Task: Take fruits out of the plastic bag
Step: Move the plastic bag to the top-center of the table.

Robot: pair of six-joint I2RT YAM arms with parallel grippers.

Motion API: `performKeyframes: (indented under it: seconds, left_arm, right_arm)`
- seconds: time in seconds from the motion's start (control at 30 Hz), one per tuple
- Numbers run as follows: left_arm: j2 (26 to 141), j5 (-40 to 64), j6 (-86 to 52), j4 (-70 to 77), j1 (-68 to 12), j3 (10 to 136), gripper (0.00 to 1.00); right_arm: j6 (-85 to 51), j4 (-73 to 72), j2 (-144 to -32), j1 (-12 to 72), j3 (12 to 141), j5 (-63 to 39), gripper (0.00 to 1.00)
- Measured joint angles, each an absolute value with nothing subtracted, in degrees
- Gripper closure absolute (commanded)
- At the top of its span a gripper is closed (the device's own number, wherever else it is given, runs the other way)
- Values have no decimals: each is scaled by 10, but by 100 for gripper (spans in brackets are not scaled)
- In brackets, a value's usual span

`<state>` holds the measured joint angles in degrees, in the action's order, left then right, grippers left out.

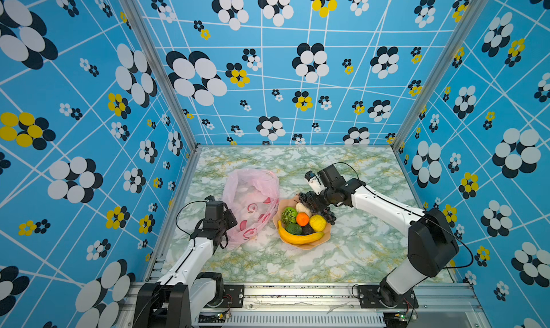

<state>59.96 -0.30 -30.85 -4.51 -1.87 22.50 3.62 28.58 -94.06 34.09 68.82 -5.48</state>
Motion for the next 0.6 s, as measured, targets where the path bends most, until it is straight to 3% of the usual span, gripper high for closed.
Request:
performKeyframes:
  seconds: [0.13,0.4,0.6]
  left_arm:
    - [602,2,-309,-43,-19,225,100]
    - [617,7,-309,-45,-20,230,100]
    - [642,6,-323,-49,-36,281,100]
  right_arm:
    - [35,285,-941,341,686,-55,34]
    - [10,304,-923,341,685,-28,15]
    - [-46,323,-799,341,676,17,13]
